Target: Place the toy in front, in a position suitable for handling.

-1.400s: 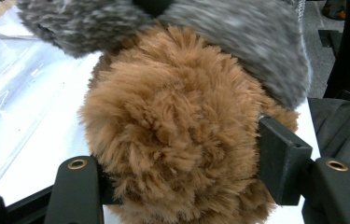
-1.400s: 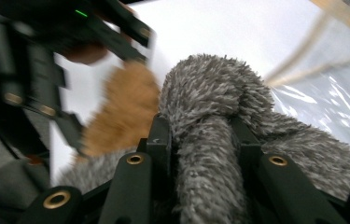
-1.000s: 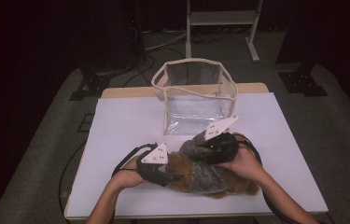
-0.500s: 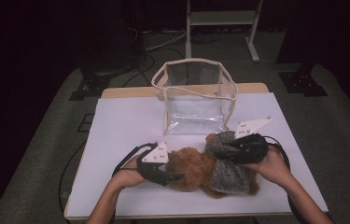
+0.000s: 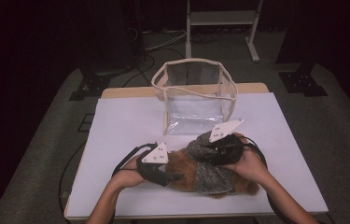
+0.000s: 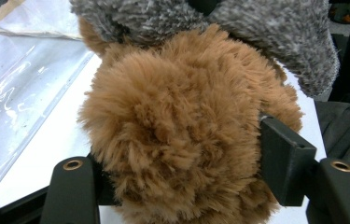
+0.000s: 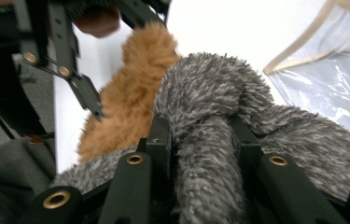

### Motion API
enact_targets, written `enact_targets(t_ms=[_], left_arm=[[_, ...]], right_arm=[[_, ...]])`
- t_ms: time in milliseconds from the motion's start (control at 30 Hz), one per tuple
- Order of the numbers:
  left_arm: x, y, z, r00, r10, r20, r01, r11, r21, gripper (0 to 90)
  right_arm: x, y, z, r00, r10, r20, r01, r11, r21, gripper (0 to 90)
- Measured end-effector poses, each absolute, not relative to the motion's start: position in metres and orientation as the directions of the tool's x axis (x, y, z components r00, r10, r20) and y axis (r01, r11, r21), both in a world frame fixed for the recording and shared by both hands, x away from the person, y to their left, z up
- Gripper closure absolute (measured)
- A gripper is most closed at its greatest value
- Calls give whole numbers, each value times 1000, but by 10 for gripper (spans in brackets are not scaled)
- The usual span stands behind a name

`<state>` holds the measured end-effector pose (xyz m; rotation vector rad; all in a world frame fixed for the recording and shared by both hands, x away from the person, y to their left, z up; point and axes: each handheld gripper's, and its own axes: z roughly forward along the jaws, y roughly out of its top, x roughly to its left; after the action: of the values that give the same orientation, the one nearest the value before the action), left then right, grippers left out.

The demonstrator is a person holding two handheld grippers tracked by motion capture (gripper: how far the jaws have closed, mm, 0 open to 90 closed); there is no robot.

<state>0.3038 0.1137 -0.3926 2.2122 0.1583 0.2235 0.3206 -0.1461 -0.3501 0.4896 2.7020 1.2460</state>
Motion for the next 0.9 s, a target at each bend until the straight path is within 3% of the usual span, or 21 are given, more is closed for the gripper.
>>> enact_targets(t_ms=[167,267,533,900], left_arm=[[305,115,-392,971,209,112,40,-608,793,272],[306,118,-393,969,220,110,48,-609,792,255],[312,120,-409,974,221,49,106,-638,763,107],[321,111,-431,967,252,-21,172,-594,786,56]], right_arm=[[327,-165,-359,-918,391,65,299,575,761,672],[328,-170,-361,-913,402,73,309,563,767,673],[327,-180,-364,-905,422,57,309,558,770,677],[325,-197,-370,-890,444,103,353,529,772,682]])
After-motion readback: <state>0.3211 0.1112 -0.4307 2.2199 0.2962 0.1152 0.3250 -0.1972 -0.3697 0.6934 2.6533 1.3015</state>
